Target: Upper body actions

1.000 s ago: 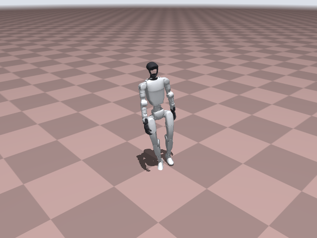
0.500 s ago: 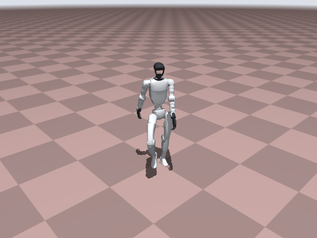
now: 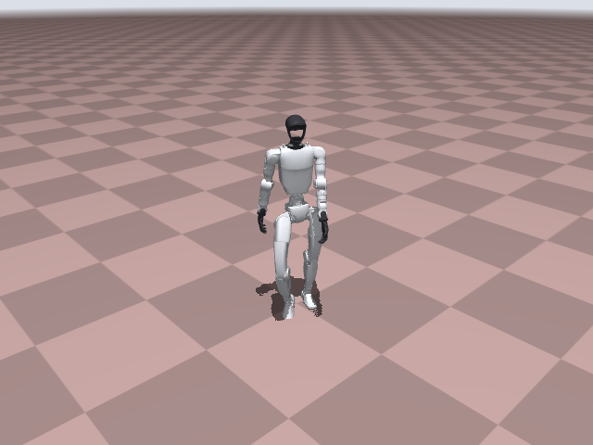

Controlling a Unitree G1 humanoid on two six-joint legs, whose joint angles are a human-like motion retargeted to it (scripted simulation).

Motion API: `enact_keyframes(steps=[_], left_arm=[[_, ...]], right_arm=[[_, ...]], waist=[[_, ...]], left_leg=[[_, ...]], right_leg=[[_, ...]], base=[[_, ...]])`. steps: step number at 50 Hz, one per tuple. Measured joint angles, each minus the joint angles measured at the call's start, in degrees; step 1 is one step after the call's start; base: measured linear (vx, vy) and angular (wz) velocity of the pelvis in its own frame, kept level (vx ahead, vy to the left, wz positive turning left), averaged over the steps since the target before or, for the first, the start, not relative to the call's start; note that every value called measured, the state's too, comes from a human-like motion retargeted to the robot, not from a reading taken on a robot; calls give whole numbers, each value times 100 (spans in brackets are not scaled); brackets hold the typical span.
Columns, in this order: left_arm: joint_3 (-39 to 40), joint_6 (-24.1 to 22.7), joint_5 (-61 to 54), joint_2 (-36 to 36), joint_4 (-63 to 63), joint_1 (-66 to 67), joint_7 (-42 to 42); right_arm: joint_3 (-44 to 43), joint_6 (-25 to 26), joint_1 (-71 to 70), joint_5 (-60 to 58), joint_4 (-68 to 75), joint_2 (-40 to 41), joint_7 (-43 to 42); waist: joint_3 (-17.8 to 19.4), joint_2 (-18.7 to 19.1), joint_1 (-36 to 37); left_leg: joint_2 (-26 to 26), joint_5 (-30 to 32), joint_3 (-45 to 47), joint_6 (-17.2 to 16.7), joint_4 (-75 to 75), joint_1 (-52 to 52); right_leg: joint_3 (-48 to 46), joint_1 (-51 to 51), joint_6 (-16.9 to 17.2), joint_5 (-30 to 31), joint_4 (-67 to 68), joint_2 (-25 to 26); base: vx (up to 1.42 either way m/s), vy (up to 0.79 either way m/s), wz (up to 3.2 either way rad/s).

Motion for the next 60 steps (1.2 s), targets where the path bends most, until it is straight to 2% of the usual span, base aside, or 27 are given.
enact_keyframes(steps=[3,6,9,15,17,20,22,23,25,28,30,33,37,41,47,50,54,60], left_arm=[[93,209,127,-98,93,300,10],[147,311,247,-128,123,610,-41],[241,357,501,-50,111,973,-35],[542,660,974,355,436,1951,245],[527,917,1070,541,643,2326,453],[205,1201,1200,879,803,2985,420],[39,1321,1410,1079,820,3422,320],[0,1387,1533,1160,820,3626,243],[19,1511,1787,1305,820,3998,26],[157,1627,1998,1451,820,4592,-336],[370,1663,2076,1505,820,4950,-538],[689,1719,2034,1508,820,5375,-686],[901,1791,1949,1501,820,5609,-711],[947,1765,1709,1465,820,5469,-713],[1331,1669,761,1153,820,4985,-955],[1448,1512,517,1066,820,4694,-1177],[1435,1166,487,1087,807,4319,-1020],[1423,1010,467,1132,635,4075,-756]], right_arm=[[50,-68,-67,100,8,-71,-73],[147,-99,-158,201,42,-157,-107],[234,-124,-341,284,91,-210,-112],[344,-31,-968,530,135,-298,-60],[435,71,-1273,885,34,-269,82],[449,224,-1825,1390,-256,-173,324],[470,260,-2251,1696,-511,-125,397],[507,267,-2497,1814,-625,-142,447],[499,299,-3029,1869,-845,-211,557],[540,288,-3733,1872,-1184,-333,692],[643,267,-4144,1952,-1422,-394,748],[761,277,-4626,2005,-1720,-429,720],[797,324,-4976,2125,-1860,-411,642],[809,289,-4968,2095,-1866,-360,610],[840,141,-4483,1915,-1682,-184,536],[804,175,-4174,1959,-1526,-30,516],[830,175,-3722,1925,-1451,139,550],[866,181,-3015,1690,-1274,294,518]], waist=[[-195,100,305],[-356,111,534],[-454,95,826],[-581,201,1035],[-544,131,1028],[-511,-112,995],[-438,-317,1023],[-395,-426,1064],[-331,-543,1178],[-318,-554,1432],[-319,-539,1589],[-244,-630,1944],[-124,-907,2393],[-132,-1054,2548],[-462,-1029,2314],[-629,-1011,2141],[-771,-910,2018],[-1157,-354,1747]], left_leg=[[64,-55,79,-96,15,-113],[11,-111,139,-172,24,-159],[-15,-184,286,-257,33,-131],[131,-202,519,-562,632,-448],[89,259,631,-754,1199,-773],[-61,1385,758,-952,2542,-1692],[-179,1867,1027,-656,3680,-2461],[-273,1808,1159,-534,4298,-2908],[-117,1456,1597,-326,5618,-3891],[156,1083,2183,239,7221,-5235],[236,878,2488,480,8000,-6036],[137,740,3024,577,8494,-6943],[70,665,3753,484,8298,-7396],[43,685,3890,432,7898,-7277],[-64,936,3104,196,6997,-6261],[-248,1089,2528,13,6033,-5336],[-338,1291,1908,-177,4255,-3773],[-60,1217,859,-557,1546,-1628]], right_leg=[[90,701,410,66,-1344,619],[135,1326,765,-724,-2700,1075],[-44,1692,713,-1146,-3663,1290],[49,1992,608,-935,-4511,1498],[165,1978,561,-937,-4493,1400],[187,1890,567,-943,-4437,1056],[124,1884,554,-943,-4415,820],[106,1861,544,-943,-4390,691],[63,1754,493,-959,-4325,556],[3,1598,371,-962,-4289,579],[-14,1527,277,-950,-4314,670],[183,1449,181,-952,-4276,666],[494,1320,91,-1021,-4096,460],[515,1253,63,-1108,-3955,336],[272,1252,113,-1120,-4013,363],[213,1266,156,-1114,-4063,384],[203,1283,231,-1119,-4094,531],[162,1304,253,-1116,-4223,1277]], base=[[13,-13,-28],[11,-20,-19],[13,-15,-44],[11,-21,-10],[3,-24,-4],[-5,-16,32],[-11,-22,53],[-16,-16,46],[-16,-12,41],[-6,-8,24],[-2,-6,-1],[-1,-4,-49],[0,-3,-52],[1,-1,-5],[4,0,30],[6,1,18],[2,2,-5],[11,13,-10]])
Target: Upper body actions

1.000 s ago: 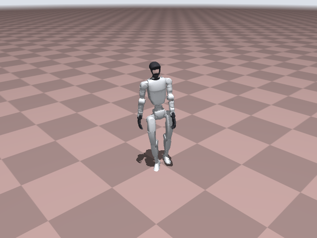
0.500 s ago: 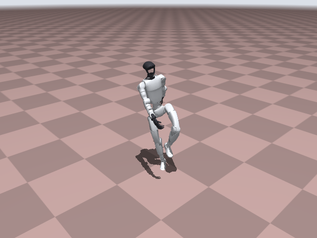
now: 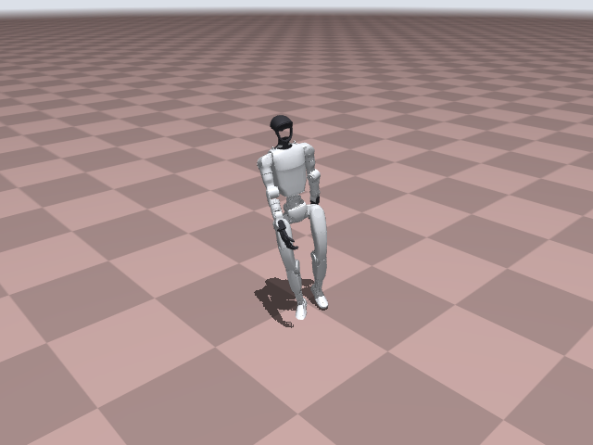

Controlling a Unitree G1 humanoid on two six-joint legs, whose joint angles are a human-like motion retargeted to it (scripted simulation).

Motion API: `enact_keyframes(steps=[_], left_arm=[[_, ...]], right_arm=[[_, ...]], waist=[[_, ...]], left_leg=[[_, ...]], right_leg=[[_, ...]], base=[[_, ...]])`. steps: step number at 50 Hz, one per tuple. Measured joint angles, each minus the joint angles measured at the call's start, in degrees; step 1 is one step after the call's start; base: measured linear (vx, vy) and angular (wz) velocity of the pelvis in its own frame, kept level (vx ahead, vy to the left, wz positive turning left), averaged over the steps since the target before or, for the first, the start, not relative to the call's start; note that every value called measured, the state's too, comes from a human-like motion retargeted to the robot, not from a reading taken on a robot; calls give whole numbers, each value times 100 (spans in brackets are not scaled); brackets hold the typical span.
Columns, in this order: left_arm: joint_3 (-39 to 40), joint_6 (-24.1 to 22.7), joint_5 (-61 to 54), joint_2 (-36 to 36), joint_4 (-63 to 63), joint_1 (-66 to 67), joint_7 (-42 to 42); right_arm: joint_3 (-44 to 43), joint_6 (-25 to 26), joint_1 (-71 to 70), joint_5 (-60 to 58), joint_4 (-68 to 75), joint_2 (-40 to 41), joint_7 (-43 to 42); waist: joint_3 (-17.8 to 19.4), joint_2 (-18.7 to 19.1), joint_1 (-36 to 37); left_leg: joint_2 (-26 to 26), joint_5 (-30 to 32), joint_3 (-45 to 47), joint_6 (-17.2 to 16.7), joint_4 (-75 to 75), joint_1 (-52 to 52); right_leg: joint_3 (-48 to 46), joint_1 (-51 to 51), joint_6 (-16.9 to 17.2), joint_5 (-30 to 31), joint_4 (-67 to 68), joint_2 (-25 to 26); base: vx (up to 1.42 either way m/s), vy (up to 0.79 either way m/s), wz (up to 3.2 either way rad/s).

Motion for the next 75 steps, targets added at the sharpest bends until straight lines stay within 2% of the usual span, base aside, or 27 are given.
enact_keyframes(steps=[2,5,10,15,17,20,21,24,27,30,35,40,44,48,52,55,58,60,63,65,70,72,75], left_arm=[[42,0,-83,38,41,-174,74],[54,-63,-170,6,65,-413,171],[-106,-173,-200,-126,176,-989,247],[-624,-288,-137,-272,185,-1748,342],[-943,-362,-196,-386,107,-2043,445],[-1389,-500,-200,-586,-193,-2539,727],[-1480,-502,-182,-644,-376,-2732,847],[-1620,-512,-241,-812,-811,-3510,1151],[-1374,-617,-275,-971,-1230,-4354,1396],[-1168,-887,-441,-1124,-1542,-5064,1463],[-1013,-1119,-280,-1300,-2011,-5655,1427],[-1263,-1203,-9,-1116,-2188,-5711,1648],[-1223,-1336,-144,-1143,-2079,-5349,1517],[-1310,-1504,-317,-1273,-1728,-4900,1444],[-1435,-1350,-380,-1327,-1365,-4439,1232],[-1377,-1288,-464,-1382,-1115,-4108,1059],[-1334,-1263,-473,-1422,-902,-3855,946],[-1344,-1221,-439,-1436,-805,-3730,928],[-1279,-1170,-361,-1384,-631,-3594,907],[-1192,-1138,-312,-1329,-510,-3513,877],[-1096,-1069,-335,-1248,-229,-3348,863],[-1073,-984,-301,-1218,-254,-3266,789],[-976,-796,-56,-1094,-398,-3075,535]], right_arm=[[-14,-26,255,-130,36,6,34],[-90,-65,568,-333,29,-12,37],[-472,-70,1162,-820,-31,-99,62],[-1143,-61,1795,-691,280,-193,-74],[-1374,-13,1977,-656,536,-242,-131],[-1464,1,2239,-831,831,-336,-211],[-1423,-33,2324,-963,896,-371,-280],[-1320,-75,2598,-1316,1136,-486,-521],[-1281,-18,2926,-1443,1504,-608,-685],[-1380,132,3394,-1382,1843,-658,-764],[-1707,438,4066,-1185,2026,-600,-990],[-1854,503,3929,-1087,2026,-562,-935],[-1733,465,3588,-1142,1666,-483,-565],[-1559,352,3228,-1242,1176,-342,-277],[-1257,204,2878,-1450,759,-276,-82],[-1039,133,2680,-1650,579,-293,-51],[-924,65,2563,-1644,491,-318,-128],[-888,38,2530,-1597,463,-328,-188],[-863,16,2543,-1554,494,-313,-271],[-873,40,2573,-1577,551,-282,-277],[-1058,74,2712,-1801,610,-198,-273],[-1131,82,2709,-1848,651,-211,-341],[-1117,97,2651,-1786,820,-318,-428]], waist=[[-1,253,-171],[61,464,-367],[50,595,-956],[315,519,-900],[438,529,-763],[528,541,-883],[605,488,-1028],[929,551,-1807],[1317,542,-2683],[1693,602,-3230],[1892,716,-3691],[2031,569,-3760],[1773,535,-3610],[1446,515,-3168],[1161,539,-2644],[1019,661,-2373],[973,695,-2123],[945,674,-1972],[906,585,-1604],[837,530,-1290],[668,496,-881],[737,535,-983],[888,658,-1234]], left_leg=[[223,-616,-115,-65,-784,603],[276,-1116,-260,108,-1535,1125],[200,-972,-659,263,-1907,1189],[62,-1105,-894,406,-1635,1166],[103,-1150,-802,450,-1573,1185],[136,-1126,-658,487,-1607,1144],[46,-1089,-607,529,-1653,1182],[-64,-992,-769,672,-1685,1352],[-174,-901,-1156,796,-1656,1624],[-48,-881,-1575,840,-1620,1973],[279,-925,-1874,795,-1557,2227],[323,-971,-1814,761,-1493,2347],[262,-980,-1540,749,-1563,2214],[192,-1000,-1183,728,-1636,1995],[227,-1051,-761,681,-1706,1782],[390,-1102,-551,607,-1721,1665],[427,-1140,-436,551,-1725,1625],[369,-1167,-438,525,-1723,1590],[256,-1224,-310,485,-1739,1590],[237,-1260,-139,431,-1744,1543],[304,-1252,159,275,-1727,1253],[345,-1211,114,206,-1706,1182],[471,-1183,151,108,-1672,1177]], right_leg=[[-145,143,15,-19,-56,267],[-278,338,80,-19,-151,459],[-784,486,285,-29,-224,364],[-820,429,402,-224,382,102],[-700,80,313,-92,1395,-168],[-326,-1028,144,852,3694,-948],[-103,-1484,-53,1000,4536,-1241],[46,-2474,-332,812,6734,-2230],[464,-3479,-541,667,8286,-3093],[894,-4387,-517,623,8991,-3371],[854,-5125,-417,489,8746,-3431],[632,-4754,-211,616,8172,-3294],[317,-4048,-164,698,7739,-3145],[143,-3247,-98,780,7152,-2813],[56,-2301,-35,1066,5850,-1988],[197,-1543,116,1351,4450,-1097],[332,-711,333,1569,2862,-425],[295,-170,644,1129,1801,-128],[-134,301,628,486,669,12],[-79,350,656,308,217,41],[-131,301,732,564,-397,106],[90,151,630,522,-278,112],[-57,177,543,488,-250,178]], base=[[4,15,18],[-1,21,25],[-4,22,83],[-9,23,1],[-12,22,-76],[-17,22,-57],[-19,27,-20],[-16,26,69],[-3,23,135],[7,8,119],[12,-5,64],[-1,-1,-13],[1,-3,-61],[0,-8,-77],[0,-11,-88],[6,-15,-61],[8,-15,-32],[2,-14,-19],[6,-20,-52],[12,-25,-71],[4,-25,-29],[-5,-20,18],[-3,-15,12]])
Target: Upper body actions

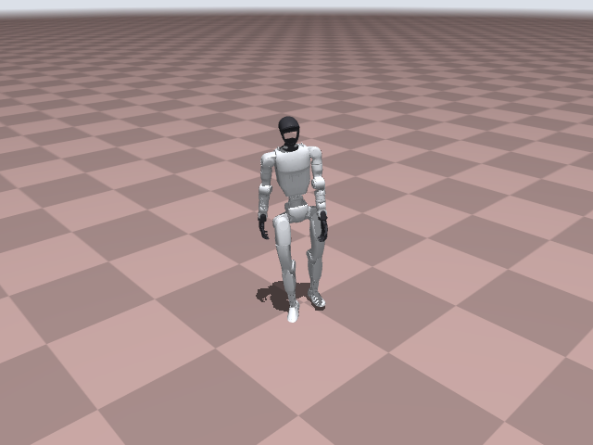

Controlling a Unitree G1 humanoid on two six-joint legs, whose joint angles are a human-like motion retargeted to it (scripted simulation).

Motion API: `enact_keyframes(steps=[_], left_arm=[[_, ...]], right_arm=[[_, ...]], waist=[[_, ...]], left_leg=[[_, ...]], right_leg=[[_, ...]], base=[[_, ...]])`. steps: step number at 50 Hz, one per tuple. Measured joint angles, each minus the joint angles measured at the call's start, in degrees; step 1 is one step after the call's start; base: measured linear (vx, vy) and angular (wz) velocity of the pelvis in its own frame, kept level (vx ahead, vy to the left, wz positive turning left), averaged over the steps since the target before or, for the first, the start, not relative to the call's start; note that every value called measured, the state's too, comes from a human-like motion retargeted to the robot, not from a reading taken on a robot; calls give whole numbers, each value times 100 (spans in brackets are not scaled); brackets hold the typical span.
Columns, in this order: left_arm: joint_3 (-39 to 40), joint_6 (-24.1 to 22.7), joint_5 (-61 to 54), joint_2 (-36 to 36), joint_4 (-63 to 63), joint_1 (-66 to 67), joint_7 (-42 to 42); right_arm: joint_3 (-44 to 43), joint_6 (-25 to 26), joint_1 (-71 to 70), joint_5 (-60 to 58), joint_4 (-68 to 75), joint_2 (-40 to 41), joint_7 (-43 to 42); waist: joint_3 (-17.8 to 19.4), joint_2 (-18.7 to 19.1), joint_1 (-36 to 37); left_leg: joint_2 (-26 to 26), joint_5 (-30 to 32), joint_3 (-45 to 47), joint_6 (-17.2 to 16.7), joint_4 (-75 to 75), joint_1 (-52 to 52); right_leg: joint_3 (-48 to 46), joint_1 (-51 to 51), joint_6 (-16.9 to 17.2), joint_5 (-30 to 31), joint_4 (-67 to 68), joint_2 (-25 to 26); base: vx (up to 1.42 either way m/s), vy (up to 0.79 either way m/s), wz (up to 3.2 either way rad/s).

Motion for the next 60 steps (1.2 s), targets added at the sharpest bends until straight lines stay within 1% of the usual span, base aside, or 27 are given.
enact_keyframes(steps=[3,5,8,10,11,12,13,15,17,19,22,26,30,32,35,38,40,42,45,47,50,51,52,53,55,57,60], left_arm=[[168,197,549,257,-236,469,-261],[166,199,728,453,-389,964,-372],[161,291,610,762,-318,1773,-468],[270,551,619,977,-99,2219,-664],[299,668,679,1068,57,2430,-780],[310,773,757,1164,225,2638,-906],[289,854,872,1274,417,2840,-1051],[203,1046,1249,1473,583,3279,-1389],[215,1199,1850,1675,583,3695,-1759],[371,1236,2257,1836,583,4061,-1955],[694,1235,2183,2007,583,4526,-2076],[1157,1373,1803,2123,583,4879,-2122],[1238,1338,1615,2089,583,5011,-2084],[1170,1255,1677,2041,583,4919,-2151],[1135,1053,1847,1988,583,4630,-2181],[1182,851,1671,1959,581,4298,-2053],[1265,729,1370,1908,525,4122,-1897],[1346,661,1057,1859,473,3959,-1756],[1470,685,774,1787,364,3753,-1607],[1512,652,641,1758,305,3678,-1528],[1510,639,553,1744,221,3544,-1467],[1501,635,568,1761,175,3436,-1459],[1479,629,592,1773,129,3322,-1445],[1431,618,633,1771,79,3199,-1418],[1328,576,662,1744,19,2954,-1310],[1190,538,624,1684,65,2621,-1139],[1090,414,390,1501,246,2055,-794]], right_arm=[[129,-21,-86,220,323,-174,-46],[195,-45,-188,400,542,-273,-107],[346,-56,-553,775,625,-211,-221],[417,-101,-930,970,427,-81,-149],[496,-106,-1172,1084,276,-27,-23],[573,-100,-1428,1190,121,27,105],[646,-71,-1712,1281,-46,82,240],[832,-67,-2311,1445,-401,155,445],[1112,-113,-2973,1630,-723,143,607],[1361,-195,-3616,1719,-1030,66,743],[1538,-349,-4460,1652,-1493,-79,804],[1552,-632,-5258,1626,-1933,-306,589],[1504,-800,-5609,1589,-1980,-369,339],[1482,-845,-5640,1598,-1926,-328,373],[1454,-882,-5519,1584,-1868,-264,439],[1347,-962,-5163,1492,-1728,-209,313],[1262,-971,-4873,1500,-1580,-160,237],[1182,-950,-4564,1500,-1439,-72,289],[1092,-928,-4066,1382,-1257,74,383],[1090,-943,-3721,1247,-1099,181,436],[1124,-1017,-3202,1034,-843,347,547],[1105,-1054,-3052,999,-771,380,580],[1067,-1091,-2898,972,-702,394,601],[989,-1127,-2737,957,-637,373,598],[860,-1190,-2429,897,-507,302,576],[711,-1226,-2143,737,-408,199,481],[600,-1214,-1706,455,-370,92,345]], waist=[[27,92,-158],[37,69,-101],[99,-290,237],[187,-541,336],[239,-677,390],[266,-791,425],[243,-863,422],[214,-935,493],[192,-932,674],[232,-1007,919],[523,-1276,1421],[992,-1641,2173],[997,-1860,2356],[936,-1879,2231],[769,-1876,1958],[566,-1820,1736],[457,-1772,1626],[375,-1717,1571],[242,-1590,1475],[95,-1458,1406],[-91,-1111,1237],[-113,-926,1181],[-127,-760,1092],[-125,-630,939],[-81,-483,837],[-58,-427,709],[-86,-343,434]], left_leg=[[126,-87,88,-137,258,-58],[147,-39,169,-164,708,-238],[72,802,473,-87,2018,-877],[-36,1514,527,245,3048,-1436],[-165,1787,518,513,3688,-1868],[-278,1932,515,689,4346,-2330],[-359,1822,522,685,5039,-2851],[-140,1530,881,867,6431,-3896],[-3,1273,1213,1105,7579,-4930],[37,1059,1678,1267,8307,-5846],[-123,842,2557,1381,8571,-6812],[-241,654,3520,1336,8233,-7569],[-228,530,3923,1214,8090,-7844],[-259,613,3850,1142,8070,-7623],[-281,726,3426,1042,8090,-7148],[-301,895,2640,807,7912,-6456],[-434,1049,2090,732,7375,-5744],[-631,1196,1612,759,6434,-4799],[-832,1384,903,661,4831,-3384],[-768,1388,554,624,3767,-2511],[-594,1437,26,446,2082,-1284],[-474,1149,-126,90,1475,-869],[-325,840,-132,-153,934,-493],[-117,492,153,-170,524,-194],[-34,182,263,-151,41,86],[-117,227,-155,-121,-188,151],[-194,269,-269,89,-335,148]], right_leg=[[43,31,-68,-4,-25,43],[207,47,-107,-2,-23,-7],[471,27,-174,-25,96,-351],[591,2,-205,-104,250,-609],[674,-4,-223,-139,326,-743],[725,-21,-241,-175,399,-861],[714,-63,-261,-214,468,-948],[681,-165,-337,-287,596,-1027],[641,-275,-513,-293,592,-888],[715,-376,-660,-320,624,-813],[960,-415,-811,-388,760,-889],[1256,-436,-925,-489,976,-1054],[1316,-538,-984,-597,1144,-1131],[1227,-549,-996,-655,1195,-1107],[958,-578,-984,-695,1174,-1076],[681,-539,-948,-729,1104,-1043],[546,-480,-889,-754,1078,-1062],[499,-411,-832,-789,1067,-1054],[503,-331,-739,-812,1040,-968],[549,-319,-693,-792,987,-803],[560,-268,-707,-764,854,-312],[493,-275,-730,-771,836,-66],[383,-259,-735,-779,809,126],[191,-197,-704,-789,764,210],[68,-41,-630,-771,631,313],[-113,84,-531,-768,546,286],[-435,155,-380,-835,578,174]], base=[[6,-14,-13],[12,-8,-35],[6,-17,-57],[-5,-18,-14],[-5,-17,8],[-1,-15,22],[1,-11,39],[1,-9,40],[-5,-10,6],[-9,-9,-20],[-8,-6,-61],[-1,-3,-76],[12,-3,4],[6,-7,60],[-3,-9,84],[4,-2,81],[11,6,52],[13,14,12],[15,19,-12],[17,17,-37],[9,18,-35],[-3,17,1],[-5,24,59],[-4,25,84],[-2,22,71],[5,29,80],[-1,29,82]])
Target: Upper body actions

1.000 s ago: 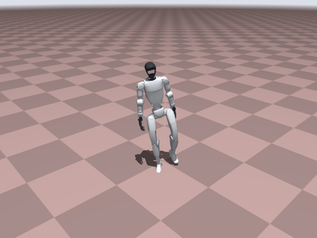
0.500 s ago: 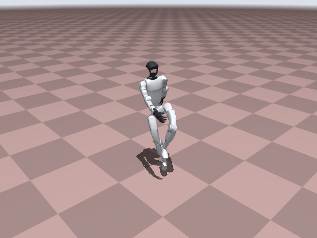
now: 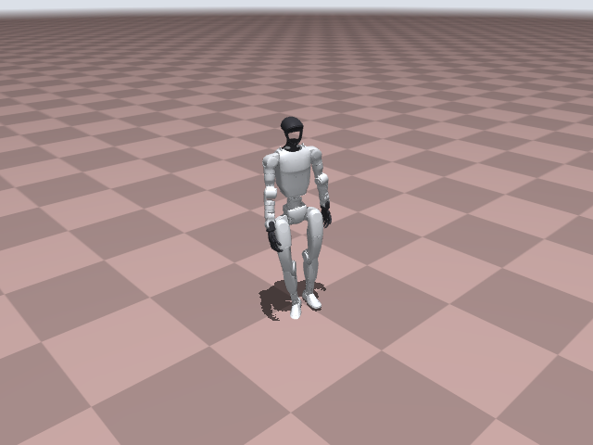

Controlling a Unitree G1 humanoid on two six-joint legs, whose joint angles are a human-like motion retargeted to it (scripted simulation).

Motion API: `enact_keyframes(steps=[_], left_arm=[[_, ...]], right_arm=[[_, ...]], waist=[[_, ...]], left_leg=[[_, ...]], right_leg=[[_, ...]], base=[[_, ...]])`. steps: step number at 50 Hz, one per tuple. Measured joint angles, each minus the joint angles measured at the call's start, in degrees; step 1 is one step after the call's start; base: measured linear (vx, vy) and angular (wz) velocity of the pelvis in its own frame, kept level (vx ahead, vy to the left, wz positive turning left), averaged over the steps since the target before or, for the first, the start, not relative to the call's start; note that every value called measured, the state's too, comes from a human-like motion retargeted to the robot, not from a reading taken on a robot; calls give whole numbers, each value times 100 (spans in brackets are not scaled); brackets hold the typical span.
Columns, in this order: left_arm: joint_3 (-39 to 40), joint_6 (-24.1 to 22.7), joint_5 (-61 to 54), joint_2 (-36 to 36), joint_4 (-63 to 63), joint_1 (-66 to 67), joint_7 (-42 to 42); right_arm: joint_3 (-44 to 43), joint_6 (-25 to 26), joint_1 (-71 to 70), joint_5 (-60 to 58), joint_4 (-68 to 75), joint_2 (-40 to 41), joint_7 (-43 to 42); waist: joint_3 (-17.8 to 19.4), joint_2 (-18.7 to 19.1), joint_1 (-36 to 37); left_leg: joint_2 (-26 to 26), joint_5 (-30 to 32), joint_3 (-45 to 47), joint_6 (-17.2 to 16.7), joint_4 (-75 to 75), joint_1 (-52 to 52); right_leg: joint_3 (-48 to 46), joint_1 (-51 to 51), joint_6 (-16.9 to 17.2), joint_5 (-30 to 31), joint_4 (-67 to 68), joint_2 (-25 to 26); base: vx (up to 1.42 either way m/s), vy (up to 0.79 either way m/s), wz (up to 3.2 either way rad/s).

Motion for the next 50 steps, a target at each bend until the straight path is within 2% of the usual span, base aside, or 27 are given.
enact_keyframes(steps=[5,7,9,10,12,15,16,18,20,23,25,30,34,38,40,42,45,48,50], left_arm=[[41,-711,-1023,-460,182,-958,830],[-20,-990,-1424,-659,232,-1256,674],[-193,-1123,-1682,-833,99,-1548,567],[-301,-1174,-1766,-912,-18,-1712,585],[-594,-1392,-1773,-968,-316,-2175,991],[-828,-1561,-1507,-950,-775,-2965,1704],[-853,-1604,-1472,-977,-935,-3245,1786],[-872,-1706,-1461,-1021,-1193,-3822,1848],[-825,-1753,-1419,-1095,-1436,-4339,1795],[-652,-1663,-1304,-1156,-1701,-4928,1721],[-485,-1697,-1231,-1245,-1791,-5166,1794],[-538,-1994,-1390,-1317,-1893,-5373,2046],[-670,-1908,-1269,-1338,-1824,-5105,1946],[-785,-1896,-1241,-1462,-1656,-4600,2001],[-828,-1879,-1505,-1370,-1561,-4275,1678],[-787,-1784,-1548,-1493,-1387,-3998,1619],[-691,-1652,-1676,-1475,-1156,-3519,1371],[-588,-1595,-1669,-1530,-972,-3132,1335],[-491,-1561,-1663,-1575,-881,-2916,1320]], right_arm=[[-97,37,592,-156,294,-79,-292],[-211,155,805,-311,431,-75,-373],[-242,214,1010,-511,513,-56,-382],[-218,223,1104,-613,547,-45,-396],[-149,383,1321,-926,652,-58,-488],[-122,865,1681,-1581,937,-167,-604],[-182,936,1835,-1718,1047,-220,-642],[-340,1041,2176,-1836,1277,-324,-713],[-556,1152,2548,-1700,1535,-429,-803],[-936,1523,3144,-1211,1577,-507,-842],[-1193,1649,3455,-818,1577,-537,-849],[-1644,1502,3464,-78,1577,-505,-945],[-1765,1438,3130,-121,1519,-410,-806],[-1655,1299,2680,-187,1236,-278,-576],[-1522,1347,2251,-334,1006,-237,-394],[-1395,1267,2114,-442,859,-206,-373],[-1169,1239,1807,-656,658,-265,-345],[-1015,1173,1594,-586,587,-338,-331],[-900,1163,1466,-515,581,-400,-311]], waist=[[246,-32,-52],[187,-30,23],[173,-73,-102],[213,-97,-259],[273,-175,-697],[387,-229,-1669],[489,-175,-1987],[724,-29,-2539],[1004,87,-2968],[1284,192,-3369],[1330,308,-3499],[1371,226,-3579],[974,233,-3527],[537,297,-3155],[349,75,-2667],[84,177,-2466],[-124,336,-2078],[-294,424,-1798],[-382,386,-1555]], left_leg=[[-58,-61,-279,150,125,77],[-44,-105,-141,207,107,58],[-101,-119,-59,256,102,9],[-136,-115,-68,272,102,9],[-268,-62,-110,323,98,0],[-502,-1,-390,472,203,45],[-511,-13,-598,519,296,101],[-450,-59,-1047,588,502,218],[-295,-111,-1439,607,656,438],[-5,-174,-1736,583,768,728],[227,-230,-1754,547,826,780],[231,-249,-1679,573,844,836],[75,-107,-1573,576,578,632],[-18,-38,-1186,566,366,363],[-251,-130,-616,606,357,278],[-157,-106,-471,536,232,145],[39,-186,-97,432,189,81],[97,-255,91,344,162,49],[15,-317,189,311,160,51]], right_leg=[[-106,-115,-15,-4,916,-322],[34,-573,-97,386,1909,-663],[211,-1240,-297,1027,3199,-1163],[328,-1608,-469,1393,3902,-1448],[723,-2520,-654,1319,5479,-2005],[897,-3680,-989,995,7569,-3353],[1075,-4065,-1037,949,8061,-3644],[1440,-4826,-1063,883,8795,-4043],[1725,-5466,-1025,859,9102,-4190],[1866,-6181,-943,805,8866,-4021],[1751,-6408,-867,673,8530,-3862],[1430,-6072,-643,819,7866,-3814],[779,-5101,-630,925,7539,-3879],[194,-3836,-547,1079,7079,-3658],[513,-3564,-582,1130,6723,-3284],[269,-2851,-638,1135,5986,-2719],[460,-1955,-567,1346,4475,-1549],[859,-1054,-248,1688,2566,-604],[966,-468,212,1140,1392,-249]], base=[[-9,20,2],[-5,19,-67],[-13,21,-48],[-17,18,0],[-18,21,43],[-9,23,123],[2,21,165],[5,17,166],[9,8,147],[10,-9,84],[9,-20,29],[-7,-13,-3],[-15,-19,-25],[-15,-16,-74],[-7,-13,-168],[0,-20,-111],[6,-17,-109],[8,-17,-63],[7,-15,-78]])
